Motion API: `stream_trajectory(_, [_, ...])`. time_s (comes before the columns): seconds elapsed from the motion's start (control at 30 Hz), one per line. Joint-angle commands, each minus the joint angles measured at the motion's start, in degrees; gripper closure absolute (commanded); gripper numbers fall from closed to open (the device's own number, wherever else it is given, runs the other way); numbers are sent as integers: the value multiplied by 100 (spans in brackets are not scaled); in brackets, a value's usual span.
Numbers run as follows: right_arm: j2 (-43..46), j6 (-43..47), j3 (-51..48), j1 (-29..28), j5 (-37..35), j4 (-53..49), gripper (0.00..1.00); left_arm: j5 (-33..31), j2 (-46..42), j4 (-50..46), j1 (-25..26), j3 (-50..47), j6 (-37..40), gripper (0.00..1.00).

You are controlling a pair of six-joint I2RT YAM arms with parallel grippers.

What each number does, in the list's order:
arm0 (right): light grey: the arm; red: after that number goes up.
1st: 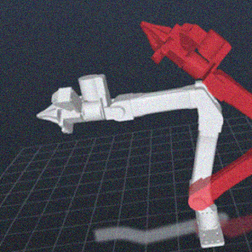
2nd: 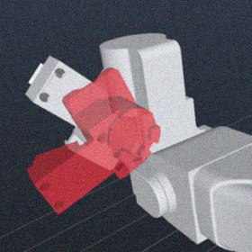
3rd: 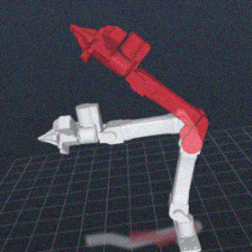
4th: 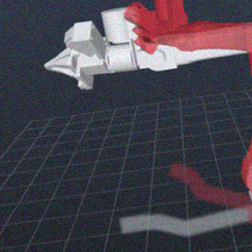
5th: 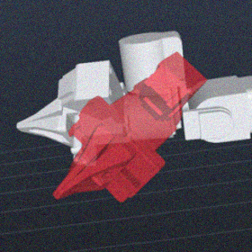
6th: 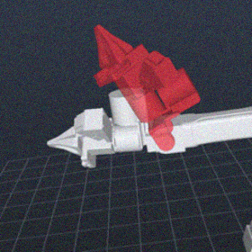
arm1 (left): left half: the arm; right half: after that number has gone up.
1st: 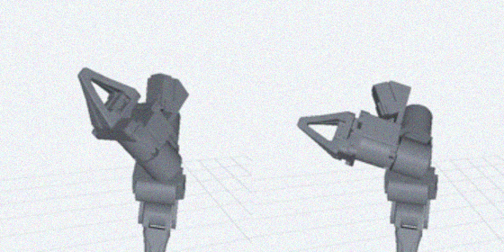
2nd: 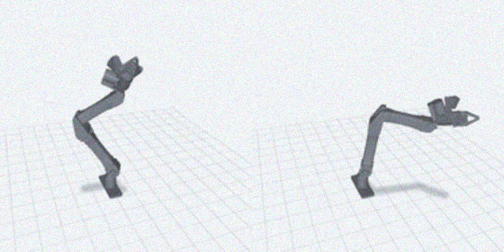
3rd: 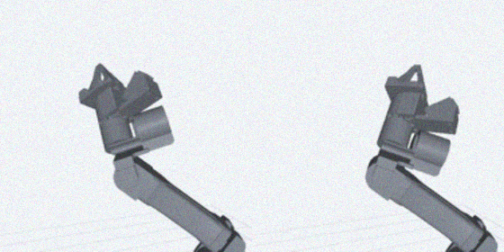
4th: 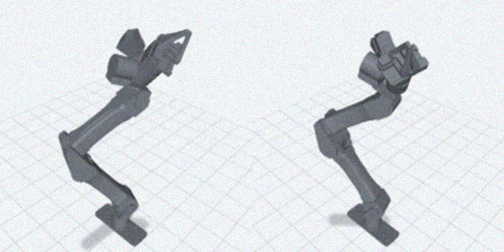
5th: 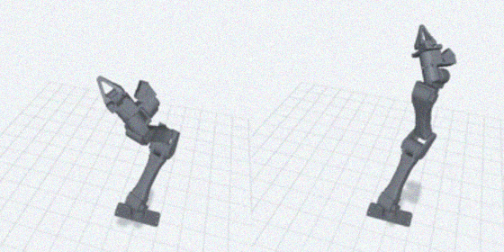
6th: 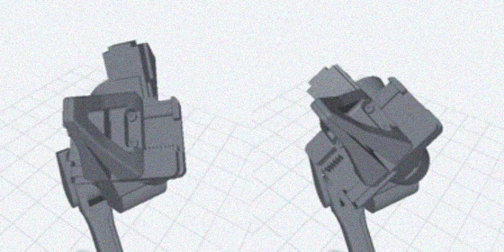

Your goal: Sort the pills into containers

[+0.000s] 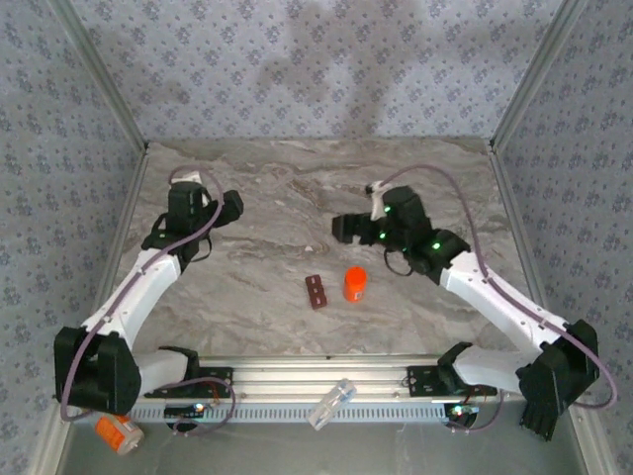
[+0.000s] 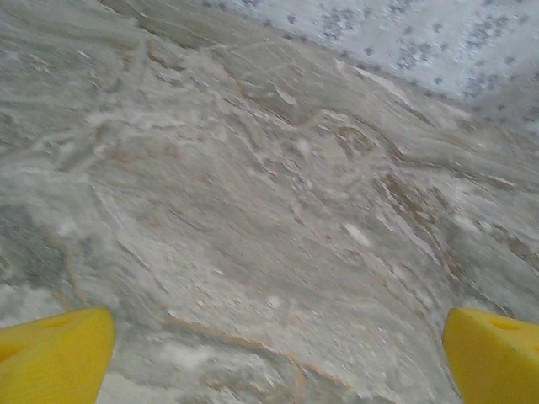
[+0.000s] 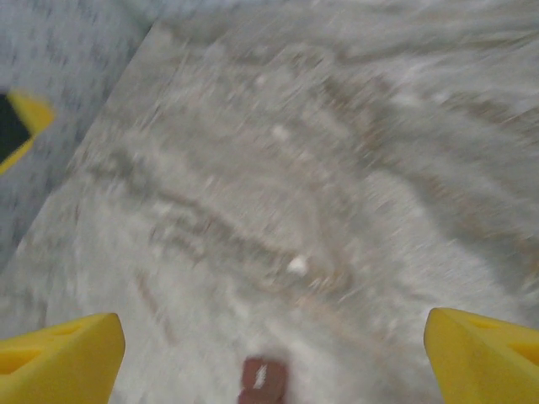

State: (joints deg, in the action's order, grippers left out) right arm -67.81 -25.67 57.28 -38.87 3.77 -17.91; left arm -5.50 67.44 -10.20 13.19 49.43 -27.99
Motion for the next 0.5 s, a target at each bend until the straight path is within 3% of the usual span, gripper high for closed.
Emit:
stream_trajectory(0.0, [-238,-228,108,-889,-719,-859,7,-178,-283,-233,43,-106,-259,0])
stream_trajectory(0.2, [-977,-685,-149,-2192,-945,-713,8,-290,-366,-265,41,-148,-113,0])
stream_trajectory(0.47, [-1771,-914,-158,-2490,-1161,-438,8,-218,-343,-285,39,-144,-59,0])
